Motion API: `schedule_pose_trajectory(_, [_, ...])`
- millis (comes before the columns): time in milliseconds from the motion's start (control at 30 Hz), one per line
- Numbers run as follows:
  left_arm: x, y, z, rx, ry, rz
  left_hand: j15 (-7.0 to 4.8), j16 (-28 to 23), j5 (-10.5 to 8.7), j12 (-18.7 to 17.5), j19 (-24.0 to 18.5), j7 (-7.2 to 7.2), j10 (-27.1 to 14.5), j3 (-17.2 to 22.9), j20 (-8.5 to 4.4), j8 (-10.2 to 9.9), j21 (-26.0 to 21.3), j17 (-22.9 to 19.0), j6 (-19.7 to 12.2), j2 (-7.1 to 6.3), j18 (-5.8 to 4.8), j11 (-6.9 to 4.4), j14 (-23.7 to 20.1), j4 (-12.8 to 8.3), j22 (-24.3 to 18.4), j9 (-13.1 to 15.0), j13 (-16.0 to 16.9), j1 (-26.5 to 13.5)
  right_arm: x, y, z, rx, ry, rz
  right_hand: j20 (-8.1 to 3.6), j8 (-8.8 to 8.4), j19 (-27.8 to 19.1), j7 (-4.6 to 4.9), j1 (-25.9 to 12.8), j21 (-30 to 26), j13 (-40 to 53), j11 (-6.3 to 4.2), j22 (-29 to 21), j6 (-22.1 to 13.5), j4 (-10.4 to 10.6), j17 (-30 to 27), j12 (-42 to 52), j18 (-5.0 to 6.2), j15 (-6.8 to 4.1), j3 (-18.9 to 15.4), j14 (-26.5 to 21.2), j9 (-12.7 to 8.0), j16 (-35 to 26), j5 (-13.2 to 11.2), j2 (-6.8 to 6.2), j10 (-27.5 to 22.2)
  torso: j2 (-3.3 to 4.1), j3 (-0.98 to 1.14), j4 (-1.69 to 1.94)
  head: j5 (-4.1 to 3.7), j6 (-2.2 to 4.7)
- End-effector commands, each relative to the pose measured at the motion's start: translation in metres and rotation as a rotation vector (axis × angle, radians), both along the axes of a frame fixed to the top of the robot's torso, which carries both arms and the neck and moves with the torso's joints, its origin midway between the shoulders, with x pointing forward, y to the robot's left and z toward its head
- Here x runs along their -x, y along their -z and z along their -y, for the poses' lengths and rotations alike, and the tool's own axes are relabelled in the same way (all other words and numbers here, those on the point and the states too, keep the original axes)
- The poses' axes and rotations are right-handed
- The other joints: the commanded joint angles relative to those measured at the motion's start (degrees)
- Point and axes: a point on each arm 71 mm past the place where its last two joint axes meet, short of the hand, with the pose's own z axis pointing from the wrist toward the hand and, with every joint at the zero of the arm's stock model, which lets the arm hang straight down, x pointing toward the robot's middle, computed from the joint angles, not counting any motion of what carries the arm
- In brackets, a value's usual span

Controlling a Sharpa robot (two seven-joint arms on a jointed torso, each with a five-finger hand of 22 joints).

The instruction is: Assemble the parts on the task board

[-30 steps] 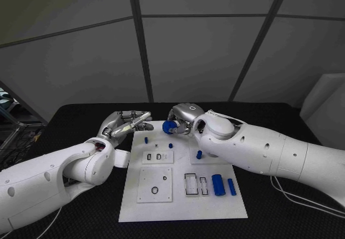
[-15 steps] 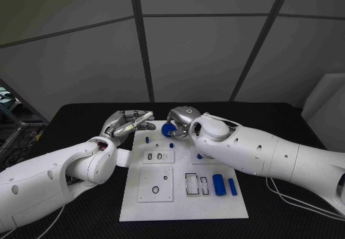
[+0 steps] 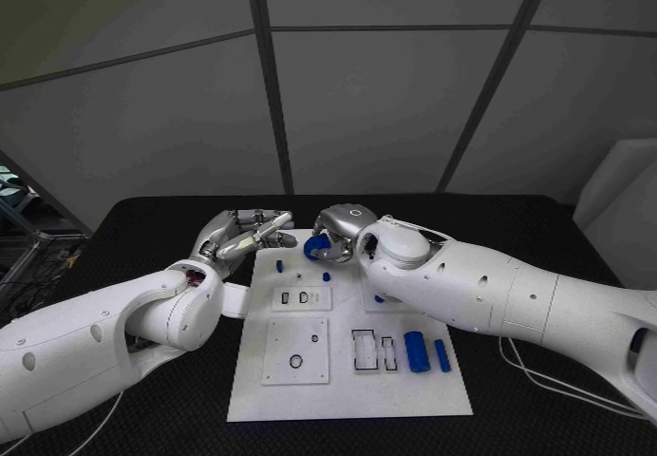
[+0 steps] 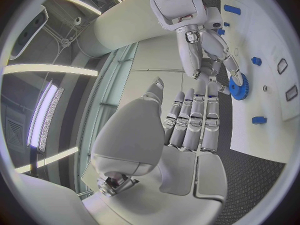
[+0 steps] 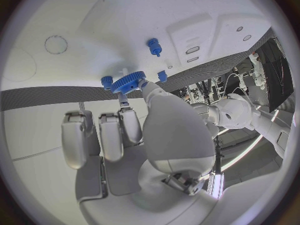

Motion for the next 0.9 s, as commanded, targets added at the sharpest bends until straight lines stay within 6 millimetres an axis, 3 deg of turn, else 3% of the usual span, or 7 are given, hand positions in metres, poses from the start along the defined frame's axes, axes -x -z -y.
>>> schedule_pose_trajectory(33, [0.0002,-0.0017,0.0017,0.002,0.014,0.009,0.09,-0.3,-0.32,-0.2,0.0,0.25,-0.2,-0.3,0.26,-0.3,-0.3,0.1,0.2,0.42,-1.03,0.11,-0.4,0.1,-0.1,0.0,-0.1,0.0,-0.0014,0.0047,0.0016,0.025,0.0,-0.033,0.49,-0.75,3.3,0.25,-1.3,-0.1,1.6,0.08,11.6,-0.7,0.7,7.5,-0.5,-0.44,0.51,-0.8,4.3,-0.2,0.2,-0.3,-0.54,-0.7,0.0,0.0,-0.01,-0.03,-0.04])
schedule_pose_trajectory(633, [0.0003,-0.0018,0.0014,0.001,0.014,0.009,0.13,-0.3,-0.33,-0.3,0.0,0.34,-0.3,-0.4,0.29,-0.4,-0.3,0.1,0.1,0.44,-1.04,0.18,-0.4,0.1,-0.1,0.0,-0.1,-0.1,-0.0031,0.0074,0.0058,0.037,0.012,-0.058,0.86,-1.71,3.2,0.46,-3.4,-0.2,1.4,0.32,11.5,-0.8,2.5,7.6,-0.9,-0.41,0.78,-2.1,4.3,-0.2,0.2,-0.2,-0.58,-1.0,0.01,0.01,0.0,-0.09,-0.09])
schedule_pose_trajectory(800, [0.0003,-0.0018,0.0014,0.002,0.014,0.009,0.13,-0.3,-0.33,-0.3,0.0,0.34,-0.3,-0.4,0.29,-0.4,-0.3,0.1,0.1,0.44,-1.04,0.18,-0.4,0.1,-0.1,0.0,-0.1,-0.1,-0.0026,0.0067,0.0082,0.022,0.016,-0.056,0.98,-2.25,3.2,0.51,-6.4,-0.2,1.5,0.38,11.5,-0.5,5.6,7.8,-0.8,-0.41,0.87,-2.7,4.4,-0.1,0.3,3.2,0.51,-1.0,-0.01,0.04,-0.01,-0.12,0.01])
schedule_pose_trajectory(900, [0.0002,-0.0017,0.001,0.001,0.012,0.009,0.13,-0.3,-0.33,-0.3,0.0,0.34,-0.3,-0.4,0.29,-0.4,-0.3,0.1,0.1,0.44,-1.04,0.18,-0.4,0.1,-0.1,0.0,-0.1,-0.1,-0.0011,0.0039,0.0112,-0.015,0.015,-0.033,1.02,-2.5,3.2,0.53,-8.4,-0.1,1.7,0.45,11.6,-0.3,7.3,7.8,-0.7,-0.42,0.91,-3.2,4.4,-0.1,0.3,3.9,0.94,-0.9,0.03,0.08,-0.06,-0.05,0.01])
